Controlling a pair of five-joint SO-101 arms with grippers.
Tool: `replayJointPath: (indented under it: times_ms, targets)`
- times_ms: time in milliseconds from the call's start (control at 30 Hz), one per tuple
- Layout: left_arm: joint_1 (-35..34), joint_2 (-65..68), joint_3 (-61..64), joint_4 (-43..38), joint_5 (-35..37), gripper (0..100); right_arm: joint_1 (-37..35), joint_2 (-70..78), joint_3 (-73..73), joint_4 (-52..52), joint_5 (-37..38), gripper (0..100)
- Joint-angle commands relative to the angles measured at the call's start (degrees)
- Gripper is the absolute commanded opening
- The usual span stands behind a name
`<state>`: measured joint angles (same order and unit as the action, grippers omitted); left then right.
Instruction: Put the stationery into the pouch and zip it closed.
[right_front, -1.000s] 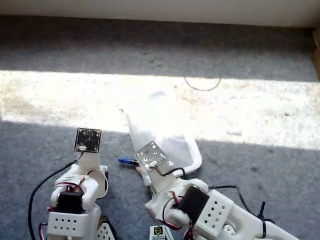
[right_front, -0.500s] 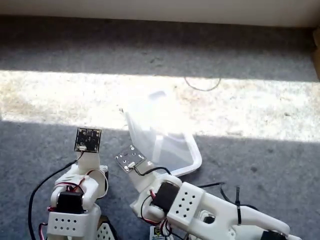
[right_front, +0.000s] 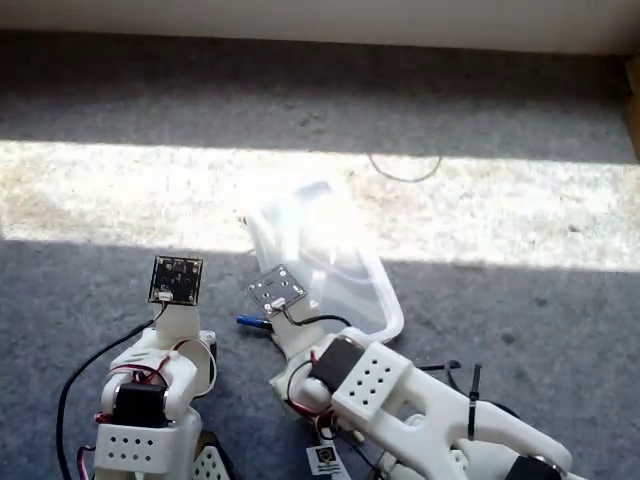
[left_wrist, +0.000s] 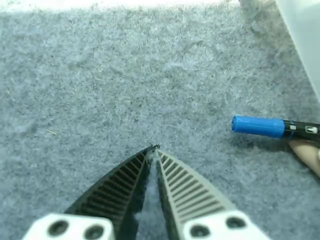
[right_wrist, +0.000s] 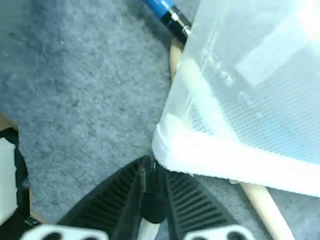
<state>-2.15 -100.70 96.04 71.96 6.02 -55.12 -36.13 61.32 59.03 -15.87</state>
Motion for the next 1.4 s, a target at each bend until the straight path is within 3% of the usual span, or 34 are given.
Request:
replayJointPath:
  times_ms: [0,200,533,633,800,900,1133,1367]
  targets:
    - [0.8,-0.6,1.3,0.4,0.4,1,4.9,0.2,-0.9,-1.6,1.4,0.9]
    - [0.8,-0.6,1.3,0.4,0.4,1,11.2,-0.4,-0.8,-8.1,1.4,0.9]
    - [0.8,-0.6,1.3,0.4,0.4,1,13.5,-0.4,-1.0,-16.3,1.4,1.4]
    - [0.8,-0.6,1.3,0.4,0.4,1,13.1,-0.5,-2.2,-12.0,1.4,4.4]
    - [0.8,-0.6,1.3,0.4,0.4,1,11.5,-0.5,-9.7,3.4,1.1,17.6]
    - [0.8,-0.6,1.3,0.4,0.4,1,9.6,-0.5,-13.2,7.9,1.1,18.5]
    - [0.8,-0.6,1.3,0.4,0.4,1,0.0,-0.5,-10.9,7.4,1.0,18.4]
    - [0.8,-0.6,1.3,0.4,0.4,1,-0.6,0.2,-5.1,1.1,0.9,18.4]
